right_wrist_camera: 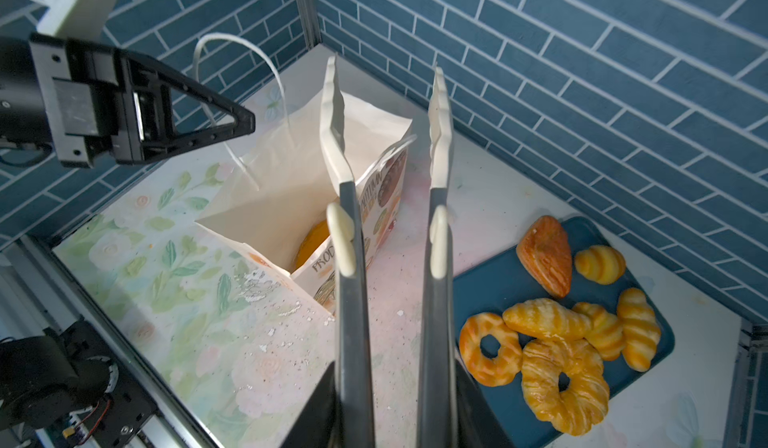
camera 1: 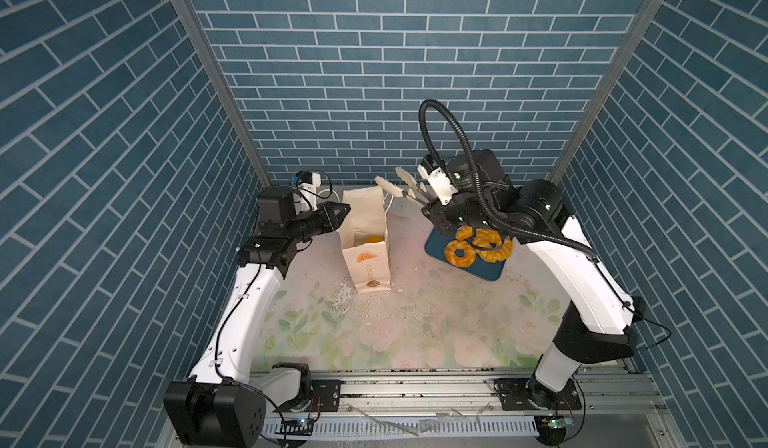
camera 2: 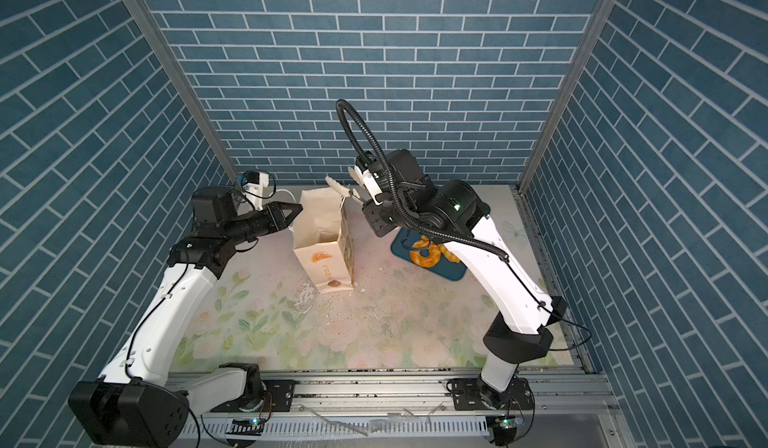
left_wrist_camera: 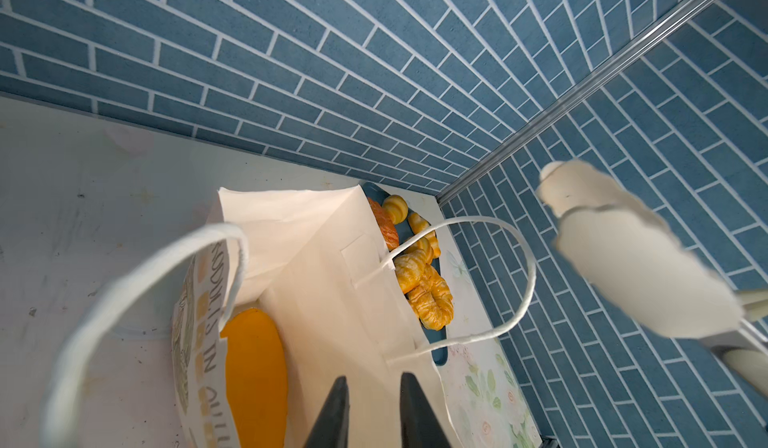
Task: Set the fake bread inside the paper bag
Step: 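Move the empty tongs back over the tray with the right gripper, then lower the tongs onto a yellow striped roll and pinch it with the right gripper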
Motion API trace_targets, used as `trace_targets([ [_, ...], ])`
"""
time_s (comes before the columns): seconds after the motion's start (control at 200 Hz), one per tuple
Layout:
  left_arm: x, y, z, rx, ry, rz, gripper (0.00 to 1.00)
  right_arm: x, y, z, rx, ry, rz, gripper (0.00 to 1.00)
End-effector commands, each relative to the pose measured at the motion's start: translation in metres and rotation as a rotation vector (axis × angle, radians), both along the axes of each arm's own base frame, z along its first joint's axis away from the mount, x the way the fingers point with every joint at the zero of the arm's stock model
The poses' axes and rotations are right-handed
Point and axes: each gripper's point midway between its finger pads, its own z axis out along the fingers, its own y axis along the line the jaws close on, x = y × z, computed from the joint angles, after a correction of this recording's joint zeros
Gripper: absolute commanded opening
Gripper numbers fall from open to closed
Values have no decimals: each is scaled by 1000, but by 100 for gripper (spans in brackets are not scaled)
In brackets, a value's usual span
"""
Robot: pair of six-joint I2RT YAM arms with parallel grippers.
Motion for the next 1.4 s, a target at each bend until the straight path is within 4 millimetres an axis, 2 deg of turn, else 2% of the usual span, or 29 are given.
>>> trace_targets([
  [0.0, -4, 4, 4, 48, -19, 17, 27, 10, -28, 44, 63, -152, -98, 39],
  [0.12, -10, 19, 14, 114, -31, 92, 39, 17, -51, 49, 63, -176, -183, 39],
  [0.23, -17, 29, 24, 157, -60, 136, 52, 34, -86, 31, 53, -105, -333, 39],
  [0.3, -21, 33, 28, 181, -72, 153, 56, 44, -109, 5, 46, -18, -432, 39],
  [0.415, -24, 39, 27, 227, -74, 171, 63, 53, -135, -42, 16, 103, -544, 39],
  [0.61, -20, 47, 20, 284, -30, 198, 69, 58, -168, -121, -6, 299, -743, 39],
  [0.755, -18, 53, 17, 307, -11, 220, 71, 61, -167, -164, -6, 382, -815, 40],
  [0.96, -19, 54, 13, 308, 6, 228, 72, 74, -169, -207, -2, 444, -880, 43],
  [1.396, -24, 56, 7, 320, 16, 231, 72, 102, -151, -242, 98, 514, -873, 47],
])
